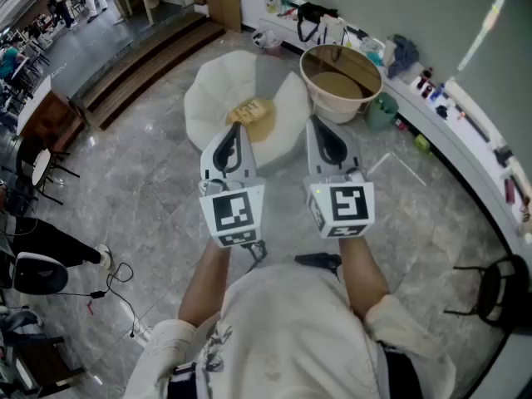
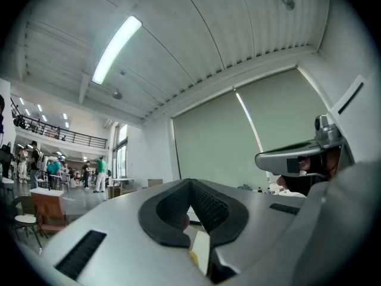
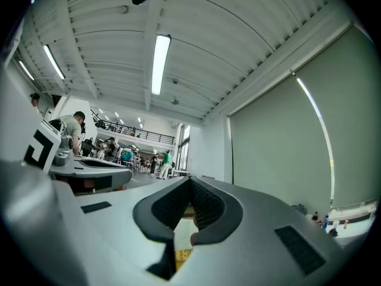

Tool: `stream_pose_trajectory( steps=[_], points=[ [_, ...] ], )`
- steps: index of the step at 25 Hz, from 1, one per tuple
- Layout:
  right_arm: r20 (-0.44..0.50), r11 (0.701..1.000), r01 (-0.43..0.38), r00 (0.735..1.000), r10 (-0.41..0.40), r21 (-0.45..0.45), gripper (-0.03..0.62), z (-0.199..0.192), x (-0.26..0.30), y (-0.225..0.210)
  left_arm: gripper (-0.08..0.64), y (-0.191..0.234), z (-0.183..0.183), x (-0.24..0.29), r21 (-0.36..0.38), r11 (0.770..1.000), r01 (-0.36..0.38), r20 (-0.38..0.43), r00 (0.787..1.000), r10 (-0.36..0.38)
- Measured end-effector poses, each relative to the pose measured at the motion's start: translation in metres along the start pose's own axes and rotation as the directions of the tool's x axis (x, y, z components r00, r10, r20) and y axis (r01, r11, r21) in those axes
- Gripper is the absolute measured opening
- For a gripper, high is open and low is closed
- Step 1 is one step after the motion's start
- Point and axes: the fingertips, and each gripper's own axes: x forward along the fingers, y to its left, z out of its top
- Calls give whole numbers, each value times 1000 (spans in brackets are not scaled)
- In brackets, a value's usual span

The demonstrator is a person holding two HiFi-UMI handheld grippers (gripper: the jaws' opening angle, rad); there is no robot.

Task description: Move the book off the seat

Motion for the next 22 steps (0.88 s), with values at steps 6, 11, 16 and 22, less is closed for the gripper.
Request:
stream_pose_trajectory(
  steps=[6,11,16,22],
  points=[
    [-1,1000,-19,1000,19,-10,3,-6,-5,-5,2,-11,-5,2,7,1000,-7,-12,1000,7],
    [-15,999,-43,999,43,-7,3,-13,-13,-19,2,-30,-1,1,19,999,-29,-22,999,30],
    [-19,999,-52,998,52,12,3,-25,-22,-39,2,-53,-6,2,20,999,-39,-41,998,40],
    [-62,999,-31,998,34,38,5,-43,-17,-57,2,-72,-16,19,14,1000,-12,-61,998,13]
  ],
)
